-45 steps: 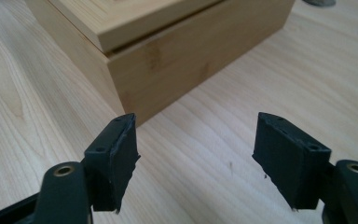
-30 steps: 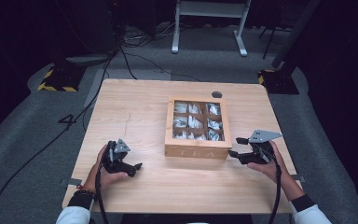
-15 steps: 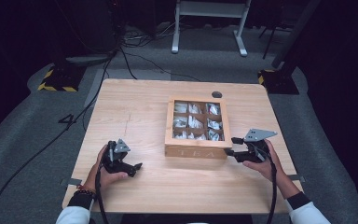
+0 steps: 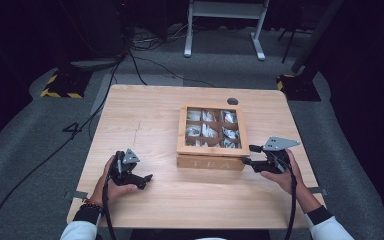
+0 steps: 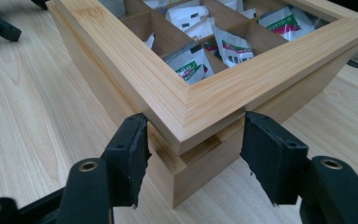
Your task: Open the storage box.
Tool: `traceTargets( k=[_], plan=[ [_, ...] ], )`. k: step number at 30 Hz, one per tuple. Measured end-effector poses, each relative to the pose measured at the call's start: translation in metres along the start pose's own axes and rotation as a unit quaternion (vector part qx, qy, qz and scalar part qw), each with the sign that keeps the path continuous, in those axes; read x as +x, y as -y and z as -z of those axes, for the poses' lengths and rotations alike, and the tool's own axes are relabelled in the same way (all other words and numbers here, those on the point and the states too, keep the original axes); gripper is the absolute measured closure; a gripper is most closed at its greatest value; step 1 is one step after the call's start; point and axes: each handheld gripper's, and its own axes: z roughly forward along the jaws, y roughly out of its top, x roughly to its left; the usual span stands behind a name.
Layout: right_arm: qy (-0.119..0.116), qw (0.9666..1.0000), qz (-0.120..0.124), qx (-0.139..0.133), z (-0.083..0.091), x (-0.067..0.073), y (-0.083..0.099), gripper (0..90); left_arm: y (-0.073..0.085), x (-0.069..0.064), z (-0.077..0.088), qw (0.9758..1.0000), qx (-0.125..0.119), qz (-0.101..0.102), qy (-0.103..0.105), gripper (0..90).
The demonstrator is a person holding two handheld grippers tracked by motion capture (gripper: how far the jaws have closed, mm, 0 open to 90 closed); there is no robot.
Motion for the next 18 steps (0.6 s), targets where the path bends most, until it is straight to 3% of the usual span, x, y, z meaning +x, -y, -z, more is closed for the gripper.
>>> traceTargets(
  k=[12,13,15,16,17,18],
  plan=[
    [0.003,0.9996,-0.006,-0.027,0.009,-0.003,-0.012,40.4,-0.002,0.000,0.001,1.0000,0.002,0.003,0.003,2.0],
    [0.002,0.9995,-0.007,-0.030,0.009,-0.003,-0.012,40.3,-0.002,-0.001,0.002,1.0000,-0.002,-0.004,0.009,6.1],
    [0.003,0.9994,-0.009,-0.032,0.010,-0.003,-0.014,40.2,-0.005,-0.003,0.006,0.9996,-0.017,-0.020,0.008,27.4],
    [0.003,0.9994,-0.009,-0.033,0.011,-0.003,-0.014,40.1,-0.007,-0.004,0.007,0.9995,-0.021,-0.022,0.001,25.1],
    [0.004,0.9994,-0.008,-0.035,0.011,-0.004,-0.015,40.1,-0.010,-0.005,0.007,0.9995,-0.022,-0.021,0.003,15.1],
    [0.005,0.9993,-0.009,-0.036,0.011,-0.004,-0.016,40.1,-0.013,-0.004,0.009,0.9994,-0.025,-0.021,0.012,13.8]
  ],
)
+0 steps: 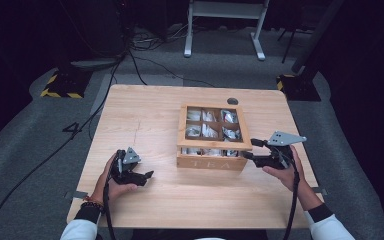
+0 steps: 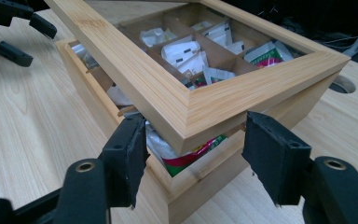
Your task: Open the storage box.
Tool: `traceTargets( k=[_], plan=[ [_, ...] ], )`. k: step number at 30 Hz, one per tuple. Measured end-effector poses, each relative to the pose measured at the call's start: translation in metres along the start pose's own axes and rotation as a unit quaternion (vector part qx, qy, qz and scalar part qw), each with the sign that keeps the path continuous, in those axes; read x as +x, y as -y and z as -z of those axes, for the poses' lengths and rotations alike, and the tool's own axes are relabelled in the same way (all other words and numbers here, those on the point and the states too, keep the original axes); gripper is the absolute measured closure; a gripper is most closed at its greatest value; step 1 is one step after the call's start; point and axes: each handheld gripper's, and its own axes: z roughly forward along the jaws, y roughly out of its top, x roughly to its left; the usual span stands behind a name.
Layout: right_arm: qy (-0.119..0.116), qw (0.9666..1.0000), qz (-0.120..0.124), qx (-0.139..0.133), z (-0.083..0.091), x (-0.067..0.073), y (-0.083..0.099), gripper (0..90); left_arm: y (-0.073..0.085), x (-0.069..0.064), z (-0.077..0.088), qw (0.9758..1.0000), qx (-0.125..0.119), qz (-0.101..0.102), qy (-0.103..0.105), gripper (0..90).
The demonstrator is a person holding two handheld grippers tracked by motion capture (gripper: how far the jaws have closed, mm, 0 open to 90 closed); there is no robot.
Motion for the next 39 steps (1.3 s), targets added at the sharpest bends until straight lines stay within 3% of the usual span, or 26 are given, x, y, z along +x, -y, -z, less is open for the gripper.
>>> traceTargets(
  k=[2,4,10,14,21,23,26,28,31,39],
  plan=[
    [0.000,1.0000,-0.004,-0.005,0.001,-0.001,-0.002,39.8,-0.007,0.000,0.004,0.9998,-0.022,-0.003,0.004,25.2],
    [0.002,0.9999,-0.006,-0.009,0.002,-0.001,-0.004,39.8,-0.017,-0.001,0.008,0.9994,-0.033,-0.005,0.005,16.0],
    [0.001,0.9998,-0.012,-0.016,0.004,-0.003,-0.009,39.4,-0.049,-0.005,0.012,0.9969,-0.074,-0.017,0.016,18.4],
    [0.003,0.9998,-0.011,-0.019,0.004,-0.004,-0.012,39.1,-0.073,-0.008,0.014,0.9944,-0.097,-0.042,0.012,18.7],
    [0.006,0.9998,-0.007,-0.015,0.004,-0.003,-0.013,39.0,-0.109,-0.023,0.007,0.9902,-0.111,-0.083,0.018,19.0],
    [0.006,0.9998,-0.008,-0.015,0.004,-0.004,-0.013,39.0,-0.116,-0.028,0.003,0.9892,-0.114,-0.090,0.023,19.0],
    [0.007,0.9998,-0.008,-0.017,0.004,-0.003,-0.015,38.9,-0.124,-0.035,-0.003,0.9871,-0.120,-0.104,0.014,20.6],
    [0.008,0.9997,-0.009,-0.019,0.005,-0.004,-0.016,39.0,-0.129,-0.037,-0.006,0.9874,-0.119,-0.103,0.015,20.8],
    [0.009,0.9997,-0.011,-0.022,0.005,-0.004,-0.018,38.6,-0.135,-0.038,-0.007,0.9860,-0.130,-0.103,0.016,21.0],
    [0.012,0.9992,-0.018,-0.034,0.006,-0.006,-0.023,39.1,-0.146,-0.041,-0.008,0.9821,-0.138,-0.128,0.000,20.4]
  ],
)
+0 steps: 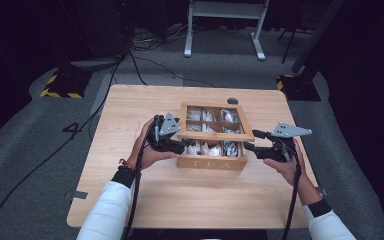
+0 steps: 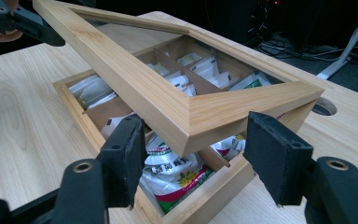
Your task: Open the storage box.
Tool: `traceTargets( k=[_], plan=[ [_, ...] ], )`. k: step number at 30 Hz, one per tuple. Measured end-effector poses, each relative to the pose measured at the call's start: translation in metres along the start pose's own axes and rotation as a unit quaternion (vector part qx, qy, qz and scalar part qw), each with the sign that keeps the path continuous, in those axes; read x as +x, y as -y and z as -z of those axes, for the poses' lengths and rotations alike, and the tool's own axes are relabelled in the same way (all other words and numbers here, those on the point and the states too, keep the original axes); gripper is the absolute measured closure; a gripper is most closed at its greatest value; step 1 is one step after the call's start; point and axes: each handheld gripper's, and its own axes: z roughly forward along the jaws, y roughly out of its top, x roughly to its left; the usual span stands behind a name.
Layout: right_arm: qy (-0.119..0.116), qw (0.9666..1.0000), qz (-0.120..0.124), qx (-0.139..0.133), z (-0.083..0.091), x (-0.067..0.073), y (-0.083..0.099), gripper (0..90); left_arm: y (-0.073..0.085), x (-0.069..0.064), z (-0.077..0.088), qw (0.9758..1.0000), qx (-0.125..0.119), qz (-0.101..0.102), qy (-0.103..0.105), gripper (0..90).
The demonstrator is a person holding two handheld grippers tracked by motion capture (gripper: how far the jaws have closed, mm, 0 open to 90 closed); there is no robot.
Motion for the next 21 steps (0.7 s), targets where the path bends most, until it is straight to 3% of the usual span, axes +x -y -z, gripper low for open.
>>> traceTargets(
  k=[7,13,21],
  plan=[
    [-0.002,0.9999,-0.008,-0.010,0.006,-0.003,-0.002,38.9,-0.006,0.003,0.000,0.9998,-0.015,-0.013,0.000,22.3],
    [-0.002,1.0000,-0.007,-0.005,0.015,-0.010,0.004,36.8,-0.016,0.009,0.004,0.9994,-0.032,-0.012,0.009,33.3],
    [0.010,0.9999,-0.007,0.012,0.025,-0.018,0.018,36.3,-0.023,0.014,0.004,0.9992,-0.031,-0.016,0.021,40.9]
  ],
)
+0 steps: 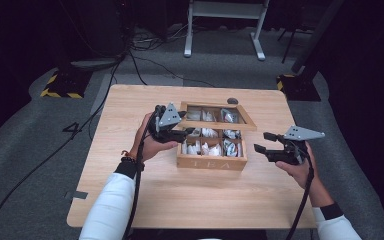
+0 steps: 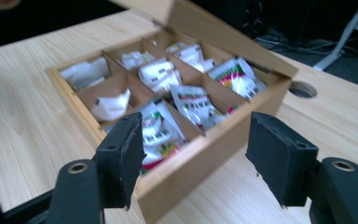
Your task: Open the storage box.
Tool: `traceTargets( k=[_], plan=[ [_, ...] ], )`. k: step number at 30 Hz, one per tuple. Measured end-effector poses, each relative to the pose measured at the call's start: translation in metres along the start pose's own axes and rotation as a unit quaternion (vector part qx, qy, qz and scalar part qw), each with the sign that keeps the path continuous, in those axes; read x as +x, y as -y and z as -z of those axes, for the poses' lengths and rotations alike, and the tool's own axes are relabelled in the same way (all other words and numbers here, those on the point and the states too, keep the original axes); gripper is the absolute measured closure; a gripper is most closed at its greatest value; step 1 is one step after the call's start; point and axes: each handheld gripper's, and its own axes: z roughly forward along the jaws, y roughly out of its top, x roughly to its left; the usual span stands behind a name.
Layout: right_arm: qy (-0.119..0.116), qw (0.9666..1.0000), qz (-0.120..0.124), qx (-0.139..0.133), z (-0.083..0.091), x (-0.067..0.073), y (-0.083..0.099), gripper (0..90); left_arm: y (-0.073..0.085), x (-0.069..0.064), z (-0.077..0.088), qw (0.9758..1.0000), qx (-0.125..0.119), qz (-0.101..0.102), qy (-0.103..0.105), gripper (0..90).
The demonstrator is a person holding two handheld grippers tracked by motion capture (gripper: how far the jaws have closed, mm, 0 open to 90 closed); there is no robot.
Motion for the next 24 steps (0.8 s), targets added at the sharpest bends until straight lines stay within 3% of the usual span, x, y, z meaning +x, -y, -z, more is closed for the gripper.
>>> traceTargets(
  k=[4,9,17,24],
  plan=[
    [0.016,0.9995,0.014,0.023,0.003,-0.005,0.012,34.6,-0.004,0.003,0.000,1.0000,-0.003,-0.005,0.003,43.2],
    [0.016,0.9982,0.023,0.053,0.005,-0.011,0.030,33.6,-0.008,0.009,0.001,0.9999,-0.004,-0.008,0.011,45.1],
    [0.027,0.9930,0.022,0.113,-0.005,-0.015,0.061,33.6,-0.015,0.015,0.001,0.9999,-0.011,-0.006,0.011,46.6],
    [0.004,0.9935,-0.006,0.114,-0.011,-0.015,0.081,33.3,-0.020,0.022,0.000,0.9997,-0.018,-0.002,0.013,46.7]
  ],
)
